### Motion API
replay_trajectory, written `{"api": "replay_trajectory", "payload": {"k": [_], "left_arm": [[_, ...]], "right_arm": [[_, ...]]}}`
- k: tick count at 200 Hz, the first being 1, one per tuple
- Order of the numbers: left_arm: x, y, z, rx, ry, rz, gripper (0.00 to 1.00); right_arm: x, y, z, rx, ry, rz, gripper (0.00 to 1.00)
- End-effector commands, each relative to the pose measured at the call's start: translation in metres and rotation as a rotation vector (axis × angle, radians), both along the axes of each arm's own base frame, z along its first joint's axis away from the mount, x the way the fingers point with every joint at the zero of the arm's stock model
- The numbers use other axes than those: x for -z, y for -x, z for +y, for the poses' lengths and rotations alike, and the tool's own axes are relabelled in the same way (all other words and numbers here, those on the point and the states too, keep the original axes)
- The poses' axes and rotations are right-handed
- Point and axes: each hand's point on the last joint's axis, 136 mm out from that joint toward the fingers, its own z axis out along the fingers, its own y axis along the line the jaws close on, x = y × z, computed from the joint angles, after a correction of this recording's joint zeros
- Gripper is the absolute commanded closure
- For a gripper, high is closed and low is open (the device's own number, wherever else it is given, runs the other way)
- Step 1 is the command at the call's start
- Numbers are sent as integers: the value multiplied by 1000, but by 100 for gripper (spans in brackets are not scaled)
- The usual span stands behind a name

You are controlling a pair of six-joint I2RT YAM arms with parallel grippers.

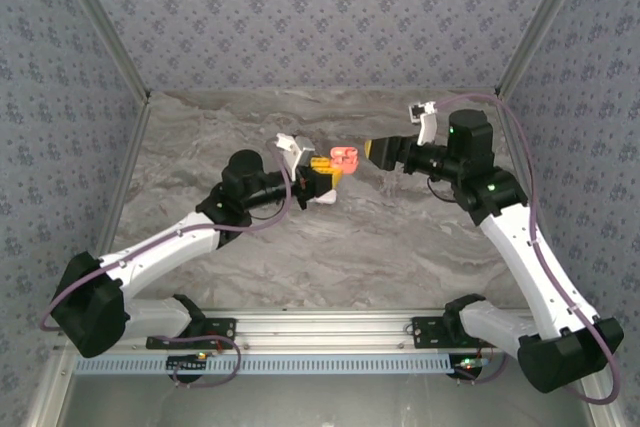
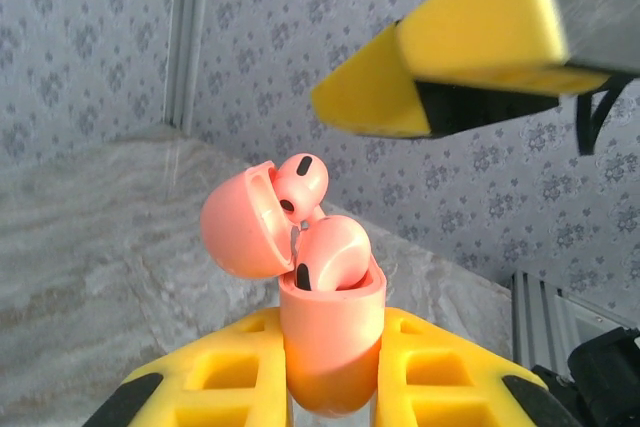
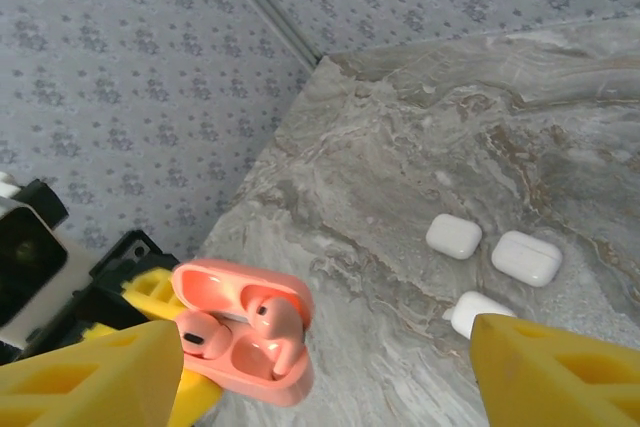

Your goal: Insert the wireless bluetooth earbuds into the charging case

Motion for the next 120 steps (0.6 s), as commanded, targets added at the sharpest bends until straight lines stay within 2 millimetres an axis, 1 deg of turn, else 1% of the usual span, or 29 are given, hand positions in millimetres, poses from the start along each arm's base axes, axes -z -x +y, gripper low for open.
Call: {"api": "replay_trajectory", "payload": {"k": [1,16,44,62,75,97,120], "left_arm": [[-54,9,-3,49,48,-194,100],[-64,9,-3,52,35,-254,100],[-79,10,-6,59,16,-343,100],[-83,8,-7,60,7,-372,100],[-86,8,-9,62,9,-386,100],[-88,8,-11,71,15,-391,100],[-88,8,-12,78,20,-387,100]], "right_arm": [[-45,10,3,-82,-9,-126,28],[-56,10,1,-84,8,-164,29],[-73,13,6,-131,-4,-203,32],[-82,12,8,-140,-12,-214,34],[-90,14,9,-146,-18,-230,38],[-93,13,8,-131,-12,-228,45],[-87,9,8,-120,5,-197,55]]}}
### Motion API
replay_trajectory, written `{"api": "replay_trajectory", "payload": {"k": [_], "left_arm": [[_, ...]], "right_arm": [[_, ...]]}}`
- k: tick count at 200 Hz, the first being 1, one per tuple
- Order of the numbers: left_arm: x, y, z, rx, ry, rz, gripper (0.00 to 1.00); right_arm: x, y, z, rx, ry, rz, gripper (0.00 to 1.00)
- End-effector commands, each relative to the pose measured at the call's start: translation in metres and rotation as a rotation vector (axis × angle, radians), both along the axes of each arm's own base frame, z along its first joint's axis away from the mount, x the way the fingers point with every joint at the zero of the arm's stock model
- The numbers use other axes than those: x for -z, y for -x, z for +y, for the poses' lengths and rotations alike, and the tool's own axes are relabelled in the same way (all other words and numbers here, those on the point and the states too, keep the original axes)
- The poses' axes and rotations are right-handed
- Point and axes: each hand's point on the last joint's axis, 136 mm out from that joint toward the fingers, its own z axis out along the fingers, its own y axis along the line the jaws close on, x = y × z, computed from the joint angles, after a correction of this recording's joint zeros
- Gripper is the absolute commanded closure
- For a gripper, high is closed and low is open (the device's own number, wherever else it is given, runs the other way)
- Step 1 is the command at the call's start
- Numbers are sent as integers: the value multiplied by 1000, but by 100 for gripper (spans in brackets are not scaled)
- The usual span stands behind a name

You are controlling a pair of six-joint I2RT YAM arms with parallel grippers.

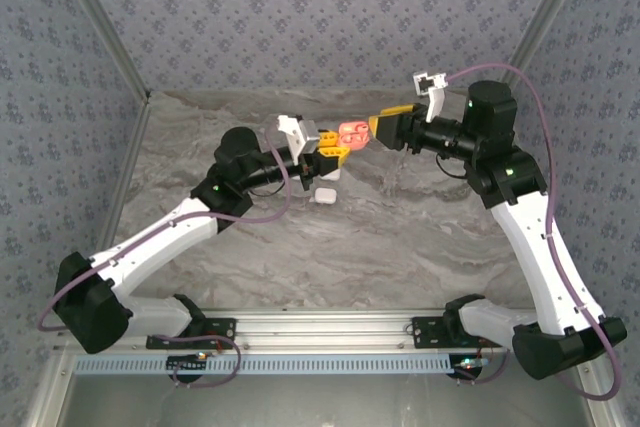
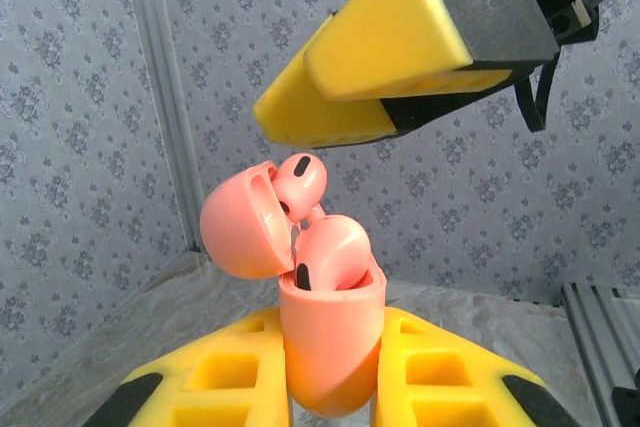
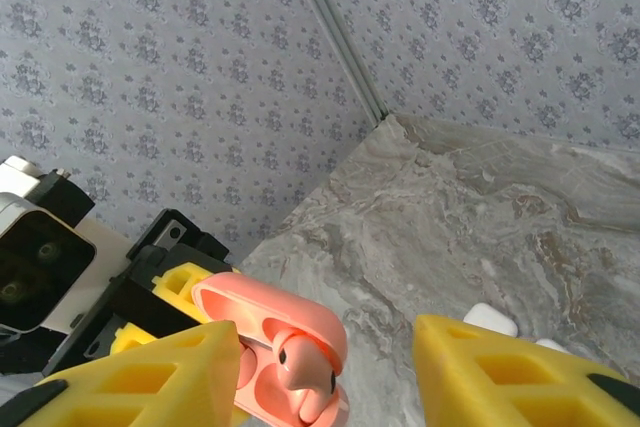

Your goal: Insert the wireless bluetooth earbuds into the charging case

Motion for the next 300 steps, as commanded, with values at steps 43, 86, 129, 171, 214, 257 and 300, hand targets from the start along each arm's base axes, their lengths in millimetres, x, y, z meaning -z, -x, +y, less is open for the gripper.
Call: {"api": "replay_trajectory", "payload": {"k": [43,86,129,171,214,257,300], "left_arm": [[-16,3,-3,23,19,-48,100],[-16,3,-2,20,21,-48,100],[-17,1,-3,14,22,-46,100],[-15,-2,-3,3,23,-35,100],[-13,-4,-4,-3,22,-30,100],[-12,-7,-5,-9,25,-20,100],[-12,-9,-6,-14,32,-9,100]], "right_arm": [[2,-2,8,-22,17,38,60],[11,-5,13,-21,43,72,65],[16,-2,13,-24,64,84,66],[19,2,10,-20,83,80,66],[22,4,8,-17,102,83,70],[21,7,7,-25,103,77,71],[24,8,5,-18,118,80,71]]}}
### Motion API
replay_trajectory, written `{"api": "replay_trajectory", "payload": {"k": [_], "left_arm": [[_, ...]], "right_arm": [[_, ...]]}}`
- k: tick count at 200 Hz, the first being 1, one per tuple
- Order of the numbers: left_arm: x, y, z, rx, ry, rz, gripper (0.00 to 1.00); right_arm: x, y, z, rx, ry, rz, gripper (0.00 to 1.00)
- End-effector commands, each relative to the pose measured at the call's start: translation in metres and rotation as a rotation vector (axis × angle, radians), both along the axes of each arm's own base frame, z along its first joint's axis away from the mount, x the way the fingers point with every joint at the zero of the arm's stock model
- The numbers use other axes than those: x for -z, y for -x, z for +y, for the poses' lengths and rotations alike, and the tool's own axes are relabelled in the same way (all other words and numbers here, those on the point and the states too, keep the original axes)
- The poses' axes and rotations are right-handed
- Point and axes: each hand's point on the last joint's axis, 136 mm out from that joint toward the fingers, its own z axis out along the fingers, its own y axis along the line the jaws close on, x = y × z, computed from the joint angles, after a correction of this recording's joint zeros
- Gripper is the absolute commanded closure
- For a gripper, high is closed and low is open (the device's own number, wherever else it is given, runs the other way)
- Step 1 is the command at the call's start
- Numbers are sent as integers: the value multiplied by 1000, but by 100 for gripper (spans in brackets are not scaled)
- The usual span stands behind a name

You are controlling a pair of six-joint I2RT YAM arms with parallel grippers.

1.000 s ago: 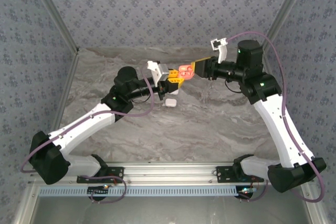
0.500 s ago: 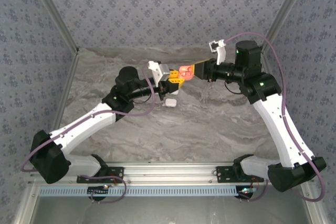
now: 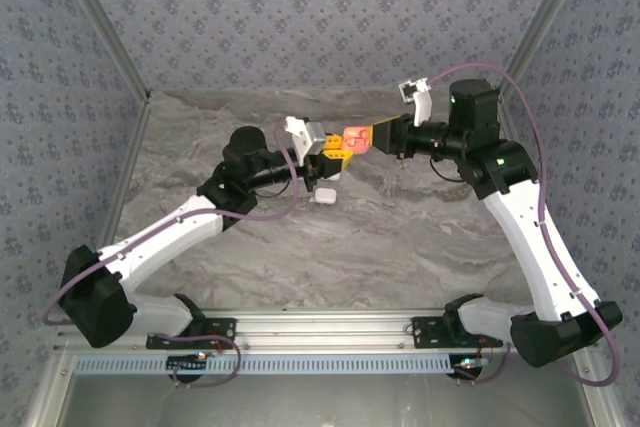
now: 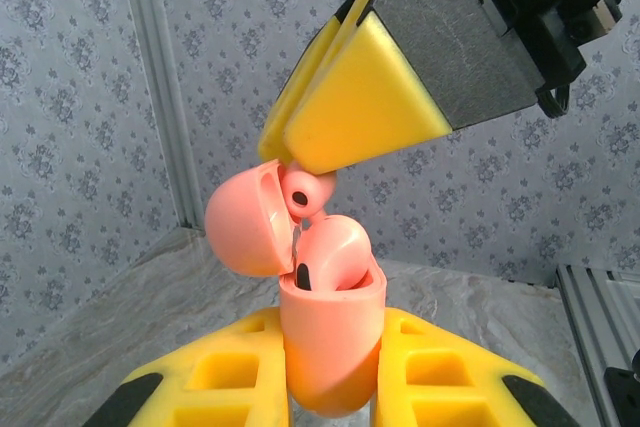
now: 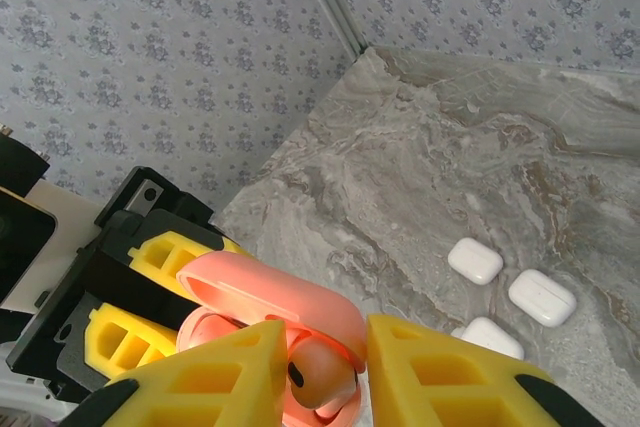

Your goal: Insert the wireless bluetooth earbuds into the charging case

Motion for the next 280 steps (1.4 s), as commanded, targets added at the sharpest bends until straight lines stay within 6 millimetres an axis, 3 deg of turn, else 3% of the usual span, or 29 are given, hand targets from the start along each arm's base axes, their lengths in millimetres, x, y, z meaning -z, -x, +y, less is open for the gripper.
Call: {"api": "replay_trajectory", "payload": {"k": [1,103,128,149,199,232,280], "left_arm": [[-30,-2,1,-13,66,-50,100],[-28,-2,1,-13,66,-41,100],[-28,-1,1,-8,68,-37,100],[-29,2,1,8,78,-31,100],[-29,4,-2,28,88,-17,100],[-28,3,-2,25,84,-11,100],[-23,0,-2,12,71,-3,100]], "right_arm": [[-11,11,-4,-6,10,-31,71],[-13,11,-8,11,5,-41,65],[-27,11,-10,-4,-91,-63,48],[-26,11,-6,-40,-139,-39,33],[-17,11,19,-145,-150,9,14],[-25,16,28,-198,-171,-9,13],[-31,30,23,-210,-162,-47,14]]}}
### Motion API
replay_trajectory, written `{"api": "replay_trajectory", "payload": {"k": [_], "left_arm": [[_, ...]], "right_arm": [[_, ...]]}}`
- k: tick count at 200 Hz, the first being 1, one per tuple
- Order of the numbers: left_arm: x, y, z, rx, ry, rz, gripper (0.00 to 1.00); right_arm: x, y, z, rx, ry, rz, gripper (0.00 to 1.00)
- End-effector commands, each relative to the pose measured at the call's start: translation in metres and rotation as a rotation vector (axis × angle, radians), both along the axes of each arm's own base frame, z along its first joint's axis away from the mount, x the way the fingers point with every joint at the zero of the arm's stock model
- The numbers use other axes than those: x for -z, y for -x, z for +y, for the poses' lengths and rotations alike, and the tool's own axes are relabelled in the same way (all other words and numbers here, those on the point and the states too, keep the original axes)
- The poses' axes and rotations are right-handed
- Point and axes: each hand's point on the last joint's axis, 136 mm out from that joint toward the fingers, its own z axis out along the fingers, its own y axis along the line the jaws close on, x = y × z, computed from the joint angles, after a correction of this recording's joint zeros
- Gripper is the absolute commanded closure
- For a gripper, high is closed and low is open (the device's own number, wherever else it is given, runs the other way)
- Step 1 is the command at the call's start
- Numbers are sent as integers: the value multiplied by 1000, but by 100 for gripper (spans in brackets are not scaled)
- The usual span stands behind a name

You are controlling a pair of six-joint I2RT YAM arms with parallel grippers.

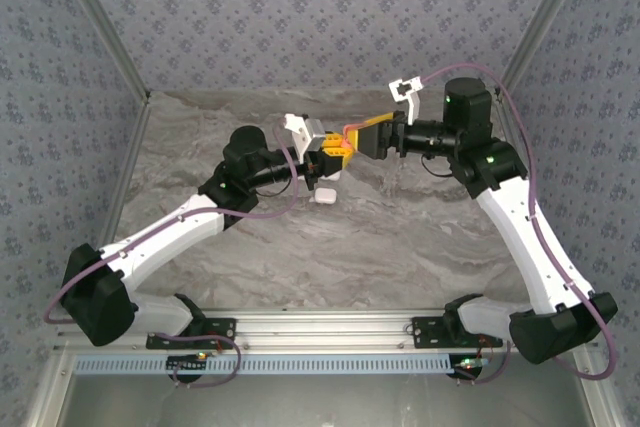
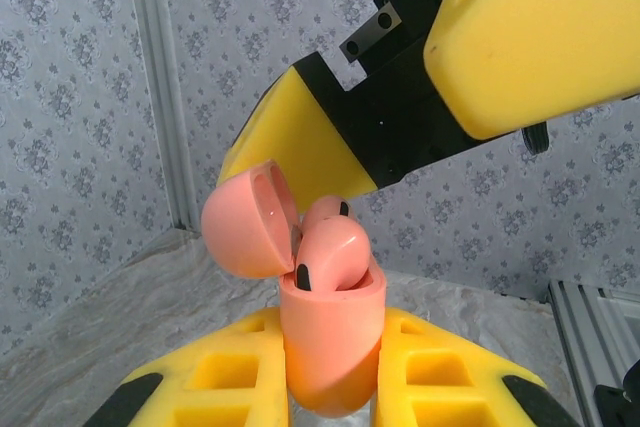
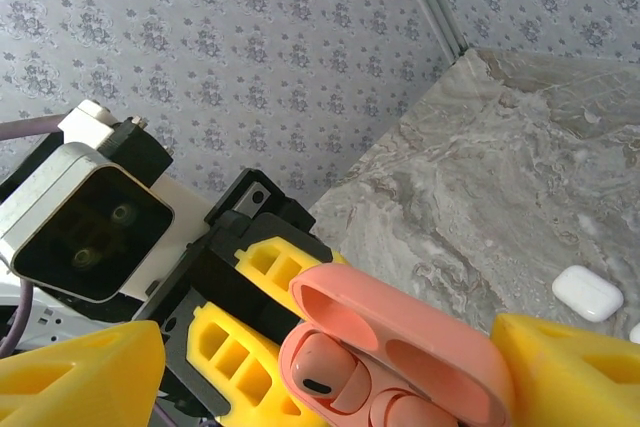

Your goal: Insert the wireless bluetooth earbuds into the charging case

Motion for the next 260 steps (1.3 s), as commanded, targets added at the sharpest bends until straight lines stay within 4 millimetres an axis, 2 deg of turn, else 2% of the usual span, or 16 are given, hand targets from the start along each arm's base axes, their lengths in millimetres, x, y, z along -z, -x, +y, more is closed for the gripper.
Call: {"api": "replay_trajectory", "payload": {"k": [1,55,85,108,122,131,152,162,189,202,229,260], "left_arm": [[-20,1,-1,8,44,-39,100],[-17,-1,-1,-2,36,-29,100],[-15,-2,0,-8,30,-9,100],[1,-10,8,-52,-1,75,100],[21,-21,18,-96,-15,173,100],[36,-29,26,-124,-22,255,100],[84,-51,50,-222,-61,472,100],[110,-59,60,-276,-94,565,100],[177,-74,86,-390,-162,812,100],[202,-80,97,-428,-165,910,100],[239,-90,110,-480,-180,1020,100],[273,-94,106,-482,-229,1113,100]], "right_arm": [[-19,19,-2,-39,-23,-66,14],[-9,27,-9,-15,5,-63,14],[-5,12,-23,117,81,-72,14],[-4,-8,-53,331,171,-119,14],[-1,-20,-75,474,230,-136,12],[12,-25,-89,550,282,-109,10],[28,-30,-107,639,315,-63,5],[35,-31,-108,638,310,-38,0],[50,-32,-107,625,306,8,0],[55,-32,-107,624,312,20,0],[55,-33,-109,633,312,21,0],[57,-33,-111,634,316,28,0]]}}
